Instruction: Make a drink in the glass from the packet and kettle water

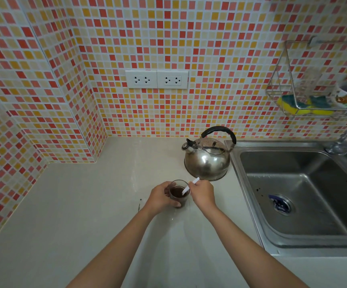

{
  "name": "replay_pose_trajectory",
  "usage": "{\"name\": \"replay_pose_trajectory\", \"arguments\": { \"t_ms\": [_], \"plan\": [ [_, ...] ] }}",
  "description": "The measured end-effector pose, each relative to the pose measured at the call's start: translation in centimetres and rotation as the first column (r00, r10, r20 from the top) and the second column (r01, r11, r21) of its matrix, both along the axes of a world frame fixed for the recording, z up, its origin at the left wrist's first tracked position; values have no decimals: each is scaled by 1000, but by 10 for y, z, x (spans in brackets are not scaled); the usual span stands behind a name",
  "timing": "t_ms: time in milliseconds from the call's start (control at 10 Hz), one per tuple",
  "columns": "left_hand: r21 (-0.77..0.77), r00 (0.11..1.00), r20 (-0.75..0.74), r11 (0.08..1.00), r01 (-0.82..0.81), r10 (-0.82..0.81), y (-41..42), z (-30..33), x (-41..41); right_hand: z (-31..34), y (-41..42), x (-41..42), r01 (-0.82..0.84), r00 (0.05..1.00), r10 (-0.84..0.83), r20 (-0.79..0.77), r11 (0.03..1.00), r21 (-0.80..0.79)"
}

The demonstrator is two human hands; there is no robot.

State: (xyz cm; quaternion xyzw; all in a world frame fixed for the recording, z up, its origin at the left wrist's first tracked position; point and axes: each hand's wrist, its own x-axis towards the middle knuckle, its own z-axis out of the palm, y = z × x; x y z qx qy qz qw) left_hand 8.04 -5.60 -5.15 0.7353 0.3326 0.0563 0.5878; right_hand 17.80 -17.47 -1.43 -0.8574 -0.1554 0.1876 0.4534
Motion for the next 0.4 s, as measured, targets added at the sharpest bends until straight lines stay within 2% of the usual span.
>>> {"name": "replay_pose_trajectory", "arguments": {
  "t_ms": [100,300,400],
  "plan": [
    [0,1000,13,1000,-5,5,0,-2,-1,-1,0,-1,21,1000,-21,-14,1000,-13],
    [-12,1000,20,1000,15,-14,0,-7,-2,0,-3,-3,-40,998,39,-50,999,-12],
    [38,999,5,999,38,-39,0,-4,-5,4,-12,-7,36,998,-36,-49,999,-13]
  ]
}}
